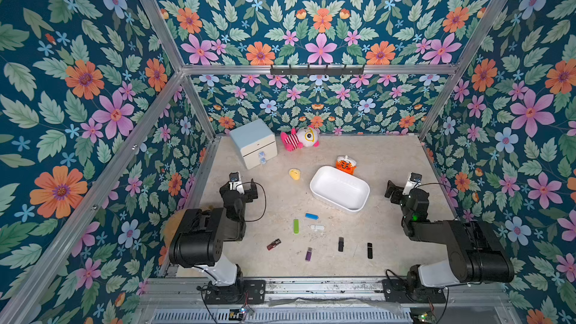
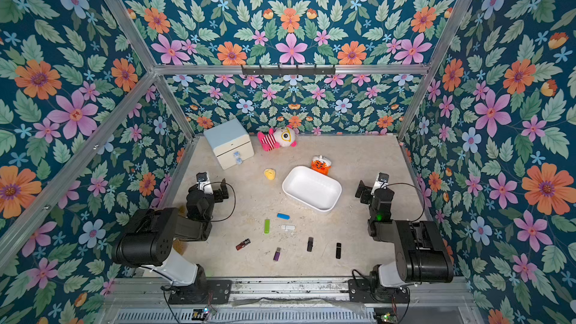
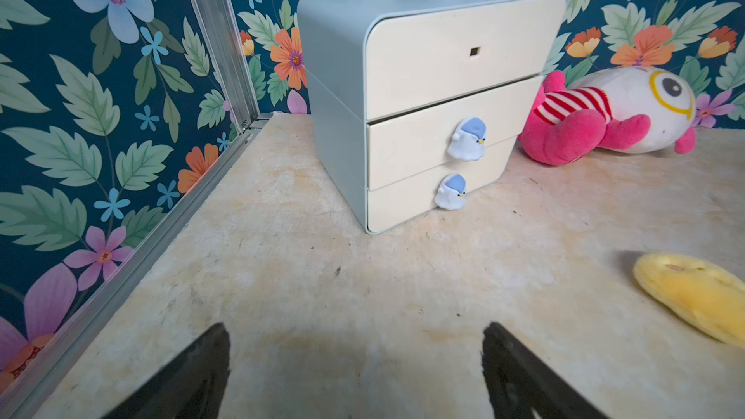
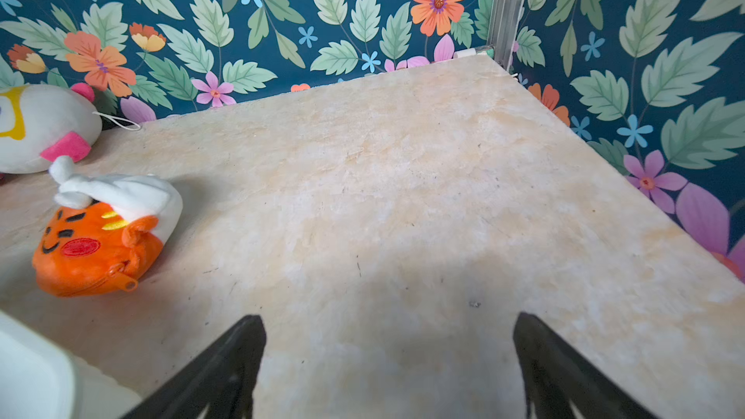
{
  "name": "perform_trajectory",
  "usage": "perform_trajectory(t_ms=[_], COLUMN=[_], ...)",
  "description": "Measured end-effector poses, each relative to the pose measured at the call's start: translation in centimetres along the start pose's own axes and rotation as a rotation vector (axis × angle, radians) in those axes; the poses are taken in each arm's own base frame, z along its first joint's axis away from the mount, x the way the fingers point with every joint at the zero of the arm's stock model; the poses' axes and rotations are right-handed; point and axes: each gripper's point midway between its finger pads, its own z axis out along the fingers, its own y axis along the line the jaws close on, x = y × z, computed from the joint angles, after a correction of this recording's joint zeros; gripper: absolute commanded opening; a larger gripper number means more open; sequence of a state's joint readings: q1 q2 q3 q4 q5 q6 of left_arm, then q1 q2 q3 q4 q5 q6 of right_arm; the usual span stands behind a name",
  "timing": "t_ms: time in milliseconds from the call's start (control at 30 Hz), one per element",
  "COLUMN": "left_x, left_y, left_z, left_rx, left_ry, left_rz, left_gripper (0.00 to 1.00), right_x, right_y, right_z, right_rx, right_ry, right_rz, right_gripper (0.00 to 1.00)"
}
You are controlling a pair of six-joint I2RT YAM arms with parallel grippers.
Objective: Put the usb flash drive into the storage box
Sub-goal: Pick up the USB flash from the center of the board.
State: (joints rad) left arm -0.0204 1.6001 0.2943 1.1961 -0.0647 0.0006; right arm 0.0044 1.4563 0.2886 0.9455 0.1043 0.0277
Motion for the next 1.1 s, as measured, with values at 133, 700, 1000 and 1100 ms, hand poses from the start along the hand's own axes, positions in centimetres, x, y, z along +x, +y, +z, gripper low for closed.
perform_trajectory(t_ms=[133, 700, 1000, 1100], left_x=[0.0, 0.0, -6.5, -9.5], left_y=[0.0, 0.1, -2.2, -2.3], left_z=[0.0, 0.0, 2.2, 3.7], left_rx=[0.0, 0.003, -0.033, -0.076], left_ry=[0.0, 0.002, -0.014, 0.037], left_rz=[0.0, -0.001, 0.027, 0.038], left_gripper=[1.0, 1.0, 0.99, 0.99], right_x=[0.1, 0.0, -11.4, -13.7], right_y=[0.0, 0.1, 2.6, 6.0], right_z=[0.0, 0.0, -0.8, -1.9], right_rx=[-0.001, -0.01, 0.011, -0.01], right_ry=[0.004, 0.003, -0.088, -0.041], right_rz=[0.0, 0.001, 0.002, -0.036], right_gripper=[0.99, 0.99, 0.98, 0.97])
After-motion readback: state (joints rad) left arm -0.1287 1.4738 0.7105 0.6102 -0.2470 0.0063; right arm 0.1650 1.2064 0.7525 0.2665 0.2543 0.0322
